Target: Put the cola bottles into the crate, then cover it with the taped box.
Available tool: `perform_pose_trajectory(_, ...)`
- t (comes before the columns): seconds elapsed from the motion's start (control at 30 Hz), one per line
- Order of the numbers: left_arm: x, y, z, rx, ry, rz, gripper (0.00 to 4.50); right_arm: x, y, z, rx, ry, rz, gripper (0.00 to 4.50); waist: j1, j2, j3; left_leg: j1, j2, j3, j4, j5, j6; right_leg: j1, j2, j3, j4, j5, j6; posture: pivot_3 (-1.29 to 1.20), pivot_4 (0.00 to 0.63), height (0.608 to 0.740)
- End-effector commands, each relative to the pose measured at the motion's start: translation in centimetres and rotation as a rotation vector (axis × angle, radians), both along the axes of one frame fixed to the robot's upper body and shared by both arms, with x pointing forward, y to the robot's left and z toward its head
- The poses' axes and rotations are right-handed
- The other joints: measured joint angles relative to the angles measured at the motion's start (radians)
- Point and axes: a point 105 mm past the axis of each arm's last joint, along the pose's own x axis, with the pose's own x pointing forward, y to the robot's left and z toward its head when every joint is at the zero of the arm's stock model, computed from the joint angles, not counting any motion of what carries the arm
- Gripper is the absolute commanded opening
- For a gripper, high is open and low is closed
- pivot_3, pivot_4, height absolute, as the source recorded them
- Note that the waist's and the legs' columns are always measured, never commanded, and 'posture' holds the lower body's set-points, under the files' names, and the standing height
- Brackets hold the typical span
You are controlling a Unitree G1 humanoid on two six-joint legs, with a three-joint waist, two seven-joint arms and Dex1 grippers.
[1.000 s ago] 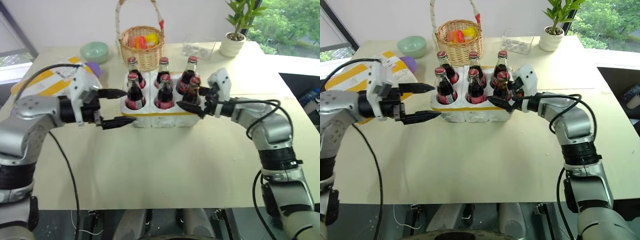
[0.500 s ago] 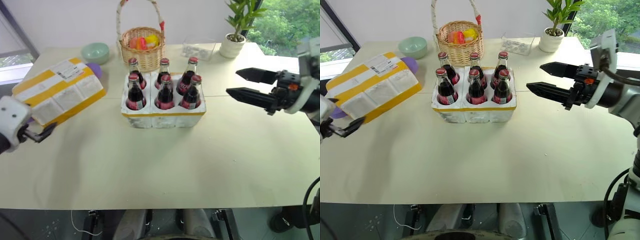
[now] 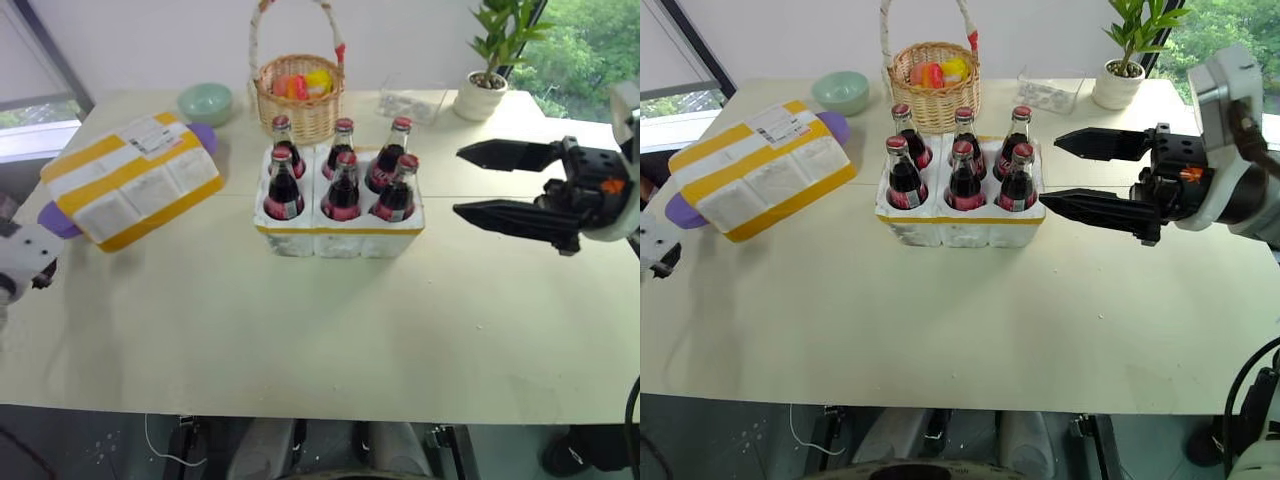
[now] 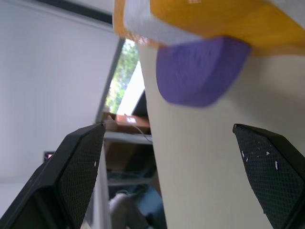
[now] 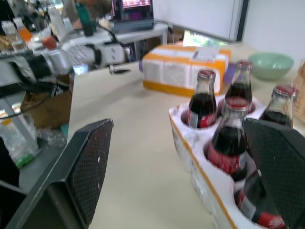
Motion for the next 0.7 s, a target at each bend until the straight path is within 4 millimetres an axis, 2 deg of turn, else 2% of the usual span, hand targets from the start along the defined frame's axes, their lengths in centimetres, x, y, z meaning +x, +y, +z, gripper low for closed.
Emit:
perform_pose_trajectory(0.03, 1.0, -0.1, 0.4, 0.083, -0.034, -0.049, 4.5, -1.1, -0.3, 1.4, 0.004, -0.058, -0.021, 4.44, -0.004, 0.0, 0.0, -0.001, 0.0, 0.0, 0.0, 0.0, 0.001, -0.001, 0.0, 0.0, 0.0, 0.0, 0.0, 0.0, 0.15, 0.738)
perform_pose_trajectory(0.23, 2.3, 0.1, -0.8, 0.111, -0.002, -0.06, 4.5, -1.5, -0.8, 1.6, 0.006, -0.061, -0.066, 4.44, -0.005, -0.001, 0.0, -0.005, 0.001, 0.004, 0.0, 0.001, 0.004, -0.007, 0.0, 0.001, 0.002, 0.0, 0.0, 0.0, 0.15, 0.738)
perform_pose_trajectory(0.7, 4.4, -0.5, -1.0, 0.216, 0.021, -0.061, 4.5, -1.8, -1.6, 2.1, 0.014, -0.076, -0.102, 4.44, -0.003, -0.002, -0.001, -0.007, 0.0, 0.004, 0.002, 0.001, 0.004, -0.008, -0.001, 0.001, 0.002, 0.002, 0.003, 0.0, 0.15, 0.738)
